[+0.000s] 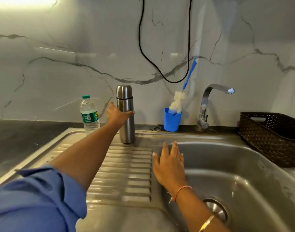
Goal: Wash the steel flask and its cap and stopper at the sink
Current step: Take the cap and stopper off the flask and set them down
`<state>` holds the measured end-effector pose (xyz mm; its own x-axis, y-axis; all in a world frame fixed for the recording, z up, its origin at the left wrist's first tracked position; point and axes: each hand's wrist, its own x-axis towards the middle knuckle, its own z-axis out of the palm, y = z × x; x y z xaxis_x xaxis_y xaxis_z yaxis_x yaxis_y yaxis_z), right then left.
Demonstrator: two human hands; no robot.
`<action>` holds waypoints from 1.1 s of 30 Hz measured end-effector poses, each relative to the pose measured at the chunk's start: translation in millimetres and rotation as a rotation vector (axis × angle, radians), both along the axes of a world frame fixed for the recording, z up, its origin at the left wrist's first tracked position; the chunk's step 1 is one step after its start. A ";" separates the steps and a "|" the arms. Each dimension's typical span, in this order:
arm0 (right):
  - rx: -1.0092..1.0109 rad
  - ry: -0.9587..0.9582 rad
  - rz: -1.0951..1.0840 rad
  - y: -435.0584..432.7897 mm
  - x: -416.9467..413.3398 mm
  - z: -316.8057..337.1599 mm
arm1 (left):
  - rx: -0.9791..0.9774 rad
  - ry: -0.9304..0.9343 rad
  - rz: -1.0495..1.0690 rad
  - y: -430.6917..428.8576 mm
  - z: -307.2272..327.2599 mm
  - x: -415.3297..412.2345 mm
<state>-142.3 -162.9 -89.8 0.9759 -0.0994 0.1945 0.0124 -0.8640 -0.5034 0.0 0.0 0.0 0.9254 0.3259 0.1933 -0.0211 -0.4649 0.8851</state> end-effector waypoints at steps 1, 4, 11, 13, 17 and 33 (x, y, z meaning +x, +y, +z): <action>-0.026 0.018 -0.002 -0.2 1.4 -3.3 | -0.041 -0.010 -0.011 -3.4 2.5 2.8; -0.039 0.044 0.008 -1.0 7.8 -10.3 | -0.127 -0.003 -0.027 -11.4 3.5 14.4; 0.019 0.062 0.005 -5.9 14.3 -16.3 | -0.009 -0.051 0.019 -5.1 -10.7 5.6; 0.083 0.081 0.033 -6.9 14.5 -16.2 | 0.051 -0.111 0.020 -3.6 -14.0 -5.2; 0.267 0.050 0.159 -4.2 11.1 -10.4 | 0.185 -0.251 -0.010 -2.5 -23.0 -32.2; 0.887 -0.235 0.496 11.1 -35.1 27.7 | 0.183 -0.379 -0.321 -32.0 2.1 -160.8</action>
<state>-177.5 -151.8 -62.1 0.8932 0.1028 0.4377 0.4445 -0.0564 -0.8940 -160.8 -32.0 2.1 0.8270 -0.0327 0.5613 -0.4908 -0.5289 0.6924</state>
